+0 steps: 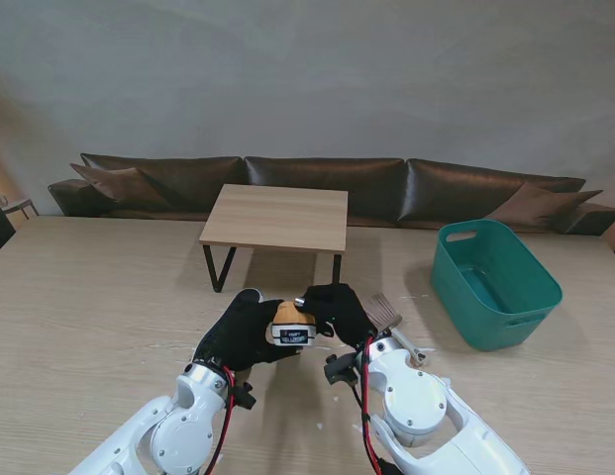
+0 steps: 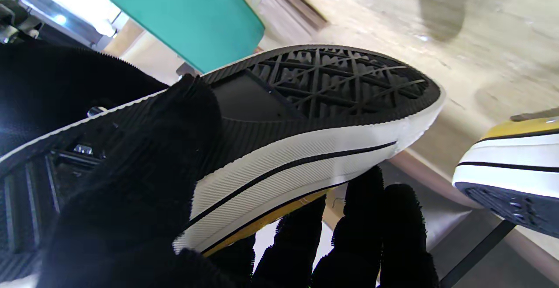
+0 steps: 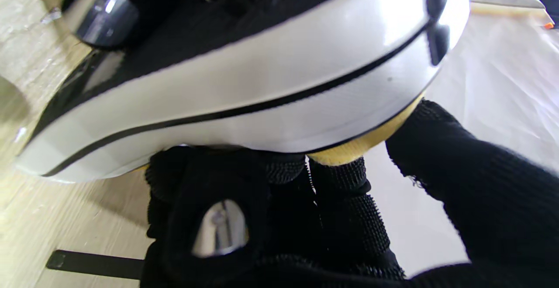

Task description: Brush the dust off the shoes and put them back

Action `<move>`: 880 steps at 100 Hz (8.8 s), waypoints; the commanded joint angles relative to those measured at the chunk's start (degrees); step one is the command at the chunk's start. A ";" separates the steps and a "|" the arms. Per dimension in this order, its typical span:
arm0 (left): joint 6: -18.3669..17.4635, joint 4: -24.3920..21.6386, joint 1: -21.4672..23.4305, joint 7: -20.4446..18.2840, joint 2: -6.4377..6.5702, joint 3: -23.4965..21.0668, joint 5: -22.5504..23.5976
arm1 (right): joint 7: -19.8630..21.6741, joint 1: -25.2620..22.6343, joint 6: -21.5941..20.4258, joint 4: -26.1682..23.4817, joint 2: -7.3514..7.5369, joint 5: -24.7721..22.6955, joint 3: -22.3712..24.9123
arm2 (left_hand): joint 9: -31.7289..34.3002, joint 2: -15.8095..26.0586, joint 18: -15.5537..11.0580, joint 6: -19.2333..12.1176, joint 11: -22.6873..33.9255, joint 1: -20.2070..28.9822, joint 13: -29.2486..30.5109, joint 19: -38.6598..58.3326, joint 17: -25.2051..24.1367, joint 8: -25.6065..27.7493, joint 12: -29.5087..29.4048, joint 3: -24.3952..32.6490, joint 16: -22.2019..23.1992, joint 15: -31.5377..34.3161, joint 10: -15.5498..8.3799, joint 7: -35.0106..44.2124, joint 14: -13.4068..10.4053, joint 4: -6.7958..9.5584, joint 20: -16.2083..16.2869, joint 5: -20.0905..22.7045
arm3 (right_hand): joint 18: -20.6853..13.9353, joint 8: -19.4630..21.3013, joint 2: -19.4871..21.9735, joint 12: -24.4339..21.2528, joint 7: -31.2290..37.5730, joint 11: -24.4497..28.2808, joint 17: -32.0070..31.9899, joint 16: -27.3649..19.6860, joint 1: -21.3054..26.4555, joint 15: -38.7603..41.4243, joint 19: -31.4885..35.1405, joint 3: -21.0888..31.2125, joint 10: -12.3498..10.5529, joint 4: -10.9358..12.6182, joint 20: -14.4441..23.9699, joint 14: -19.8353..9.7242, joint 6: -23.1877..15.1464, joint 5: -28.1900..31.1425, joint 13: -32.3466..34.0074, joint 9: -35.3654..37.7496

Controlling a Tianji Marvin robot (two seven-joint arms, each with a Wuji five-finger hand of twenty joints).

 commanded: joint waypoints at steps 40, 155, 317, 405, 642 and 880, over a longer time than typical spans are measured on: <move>-3.26 -2.11 -1.17 -0.14 -2.01 -0.43 -5.30 | 1.86 -3.42 3.60 -5.80 -0.43 4.21 2.21 | 27.60 5.63 5.90 5.46 5.24 11.10 33.39 16.25 28.60 2.77 4.51 5.01 -5.96 3.55 -2.29 25.53 -1.35 0.18 -12.02 10.91 | 7.69 -15.87 6.63 -17.59 2.11 -12.51 -2.98 -4.84 -2.42 -15.53 -7.12 -5.50 1.45 1.27 4.56 7.12 5.14 -12.35 -5.62 -12.79; 8.95 -12.40 -0.88 -26.34 1.42 -10.09 -30.03 | 11.47 -3.06 -3.42 -1.17 4.93 -18.67 5.60 | 33.31 5.03 7.81 8.29 11.07 13.11 43.40 23.86 36.59 1.03 11.39 7.51 0.71 13.38 -1.63 26.40 -1.41 0.51 -13.58 11.15 | 1.39 -42.83 -1.16 -40.84 -26.92 -29.04 -28.93 -26.72 -10.89 -64.95 -52.81 -17.09 -4.42 4.20 -9.82 1.89 -1.50 -49.53 -41.09 -48.76; 9.02 -16.78 2.64 -19.44 0.20 -14.74 -28.31 | 0.68 -1.98 -5.48 7.52 -0.17 -8.60 -3.54 | -13.42 12.62 4.82 5.87 -7.85 -5.40 -7.77 -37.18 4.63 -24.94 -21.78 -0.50 -18.88 -20.91 7.97 -24.03 6.28 2.14 -11.11 -9.11 | 14.02 -29.37 0.93 -21.56 4.97 -19.04 14.52 -4.99 7.09 -4.85 -6.60 4.04 7.03 -0.44 -7.27 3.55 9.18 2.38 0.18 13.69; 5.80 -21.29 14.28 -17.17 1.02 -22.97 -17.54 | -12.60 0.75 17.76 10.69 -5.09 -16.52 -8.46 | -7.22 15.06 5.55 7.14 -5.77 -3.64 -4.52 -37.37 5.38 -22.15 -19.12 -2.76 -17.33 -18.93 7.08 -20.83 6.82 2.42 -7.16 -3.12 | 13.74 -30.21 2.05 -21.33 4.08 -20.03 16.02 -4.61 5.85 -4.05 -5.89 3.85 6.51 -0.03 -6.53 2.65 7.99 3.12 0.23 14.56; 8.94 -20.33 14.64 -17.22 0.74 -21.26 -20.14 | -11.18 8.58 35.50 15.28 -2.40 -43.87 -16.14 | -3.28 17.79 5.78 8.12 -4.68 -1.90 -2.89 -37.85 5.78 -19.62 -15.64 -6.60 -15.89 -17.88 7.74 -20.16 7.09 2.92 -5.25 -0.02 | 5.73 -57.70 8.54 -26.30 -18.12 -12.74 3.38 -11.68 -9.84 -12.27 -2.24 -13.82 -1.85 9.14 -7.61 -0.89 3.00 -36.46 0.42 -10.34; 12.47 -21.16 16.10 -17.39 0.56 -20.53 -21.99 | 2.07 13.37 24.19 15.03 5.13 -58.83 -24.94 | -3.19 20.30 5.83 7.66 -4.67 -0.47 -2.44 -38.06 4.71 -19.33 -15.21 -10.97 -15.20 -17.87 7.61 -19.96 7.19 3.42 -4.23 0.78 | -1.76 -32.77 -10.46 -29.28 -10.79 -11.08 -10.74 -12.14 1.50 -22.61 -11.87 -3.34 -10.28 5.45 -5.69 -7.18 -15.09 -41.05 -17.40 -36.99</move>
